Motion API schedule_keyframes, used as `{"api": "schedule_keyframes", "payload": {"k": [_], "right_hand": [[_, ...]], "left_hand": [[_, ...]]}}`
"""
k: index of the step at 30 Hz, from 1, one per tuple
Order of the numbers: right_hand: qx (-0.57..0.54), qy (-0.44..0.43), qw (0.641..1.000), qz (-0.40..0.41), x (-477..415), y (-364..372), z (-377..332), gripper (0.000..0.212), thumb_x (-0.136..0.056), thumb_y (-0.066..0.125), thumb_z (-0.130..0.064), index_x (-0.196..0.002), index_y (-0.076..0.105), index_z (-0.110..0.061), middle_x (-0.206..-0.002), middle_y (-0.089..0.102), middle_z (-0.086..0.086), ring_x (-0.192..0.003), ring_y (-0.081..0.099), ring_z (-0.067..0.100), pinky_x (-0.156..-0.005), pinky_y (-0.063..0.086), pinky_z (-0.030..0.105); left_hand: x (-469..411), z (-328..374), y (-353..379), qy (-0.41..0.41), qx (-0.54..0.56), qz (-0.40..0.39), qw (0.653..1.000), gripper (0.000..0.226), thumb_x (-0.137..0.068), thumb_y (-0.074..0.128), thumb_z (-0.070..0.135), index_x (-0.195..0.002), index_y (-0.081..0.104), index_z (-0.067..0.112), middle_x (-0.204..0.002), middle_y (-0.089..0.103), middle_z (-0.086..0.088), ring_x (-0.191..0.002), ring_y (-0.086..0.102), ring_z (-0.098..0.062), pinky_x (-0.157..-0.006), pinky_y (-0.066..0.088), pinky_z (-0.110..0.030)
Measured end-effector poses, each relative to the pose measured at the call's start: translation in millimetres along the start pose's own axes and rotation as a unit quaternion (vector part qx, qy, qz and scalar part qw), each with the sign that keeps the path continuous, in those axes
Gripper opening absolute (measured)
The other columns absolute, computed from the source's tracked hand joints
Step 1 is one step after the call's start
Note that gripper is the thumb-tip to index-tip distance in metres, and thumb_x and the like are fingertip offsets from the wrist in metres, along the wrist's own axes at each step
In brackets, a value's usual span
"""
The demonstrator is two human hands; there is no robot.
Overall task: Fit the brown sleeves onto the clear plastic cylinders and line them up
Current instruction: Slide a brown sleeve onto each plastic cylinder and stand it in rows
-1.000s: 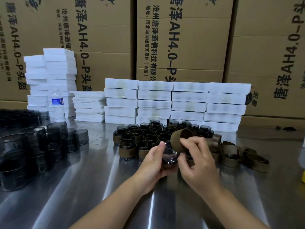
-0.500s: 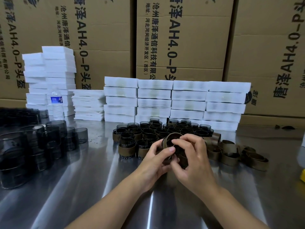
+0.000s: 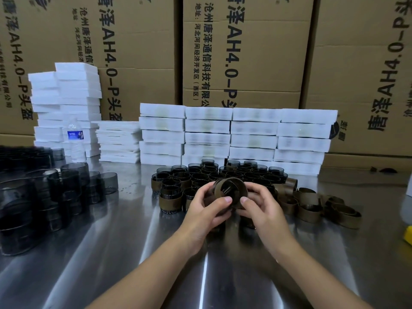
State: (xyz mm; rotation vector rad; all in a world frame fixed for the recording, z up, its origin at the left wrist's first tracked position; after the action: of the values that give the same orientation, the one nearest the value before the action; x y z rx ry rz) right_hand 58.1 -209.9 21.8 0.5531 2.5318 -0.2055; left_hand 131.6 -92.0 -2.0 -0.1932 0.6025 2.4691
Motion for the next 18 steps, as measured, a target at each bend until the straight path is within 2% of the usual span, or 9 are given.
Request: {"api": "schedule_keyframes", "payload": {"k": [2,4,9,11,14,16,18], "right_hand": [[0.004,0.007,1.0,0.012,-1,-3,1,0.032,-0.089,0.053,0.003,-0.106,0.059,-0.024,-0.093,0.073,-0.001,-0.09,0.068,0.011,-0.081,0.055,0.034],[0.025,0.007,0.999,0.021,-3,-5,1,0.033,-0.088,0.053,0.001,-0.103,0.059,-0.028,-0.092,0.074,-0.003,-0.088,0.068,0.011,-0.084,0.053,0.038],[0.048,0.005,0.998,0.038,-4,-6,3,0.023,-0.077,0.054,-0.024,-0.097,0.06,-0.034,-0.087,0.074,-0.005,-0.087,0.068,0.018,-0.089,0.051,0.047],[0.049,0.006,0.998,0.044,-5,-6,4,0.018,-0.084,0.055,-0.019,-0.096,0.059,-0.032,-0.084,0.074,-0.003,-0.086,0.068,0.027,-0.088,0.05,0.052],[0.042,0.017,0.997,0.056,-6,-8,8,0.019,-0.09,0.054,-0.01,-0.092,0.059,-0.029,-0.077,0.073,-0.001,-0.084,0.067,0.034,-0.085,0.051,0.051],[0.031,0.023,0.997,0.062,-7,-9,10,0.018,-0.09,0.054,-0.009,-0.09,0.057,-0.026,-0.073,0.072,0.002,-0.081,0.067,0.034,-0.083,0.052,0.048],[0.013,0.032,0.998,0.061,-8,-8,12,0.016,-0.091,0.054,-0.008,-0.09,0.057,-0.023,-0.071,0.072,0.001,-0.074,0.07,0.025,-0.078,0.054,0.041]], "left_hand": [[0,0,-1,0.003,-0.021,0.006,1.0,0.064,-0.064,0.076,0.017,-0.125,0.055,0.013,-0.123,0.063,-0.019,-0.107,0.067,-0.03,-0.094,0.054,-0.043],[1,0,-1,0.006,-0.029,0.006,1.0,0.058,-0.069,0.073,0.012,-0.124,0.056,0.011,-0.121,0.063,-0.021,-0.106,0.067,-0.031,-0.094,0.054,-0.045],[1,2,-2,0.011,-0.042,0.013,0.999,0.044,-0.083,0.069,0.0,-0.123,0.057,0.013,-0.117,0.064,-0.019,-0.105,0.067,-0.031,-0.087,0.057,-0.039],[1,2,-3,0.013,-0.049,0.016,0.999,0.044,-0.084,0.067,-0.001,-0.124,0.056,0.013,-0.118,0.063,-0.018,-0.107,0.066,-0.03,-0.085,0.058,-0.038],[2,4,-3,0.028,-0.053,0.017,0.998,0.051,-0.077,0.074,0.005,-0.124,0.057,0.015,-0.117,0.064,-0.012,-0.107,0.066,-0.028,-0.084,0.058,-0.038],[3,5,-3,0.034,-0.055,0.017,0.998,0.054,-0.068,0.075,0.012,-0.119,0.059,0.019,-0.113,0.065,-0.008,-0.105,0.067,-0.024,-0.081,0.059,-0.035],[2,5,-4,0.036,-0.054,0.016,0.998,0.05,-0.069,0.075,0.012,-0.115,0.06,0.022,-0.11,0.065,-0.005,-0.099,0.069,-0.019,-0.077,0.059,-0.032]]}}
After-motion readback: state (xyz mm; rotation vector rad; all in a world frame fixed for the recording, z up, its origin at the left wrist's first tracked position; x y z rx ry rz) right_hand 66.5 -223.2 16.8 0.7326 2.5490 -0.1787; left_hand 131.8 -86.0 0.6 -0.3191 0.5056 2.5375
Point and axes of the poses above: each hand's wrist, its own x-axis away from the middle knuckle, its own y-axis out of the palm, z = x × y, the point moved 6 cm from there along -x, towards the middle knuckle
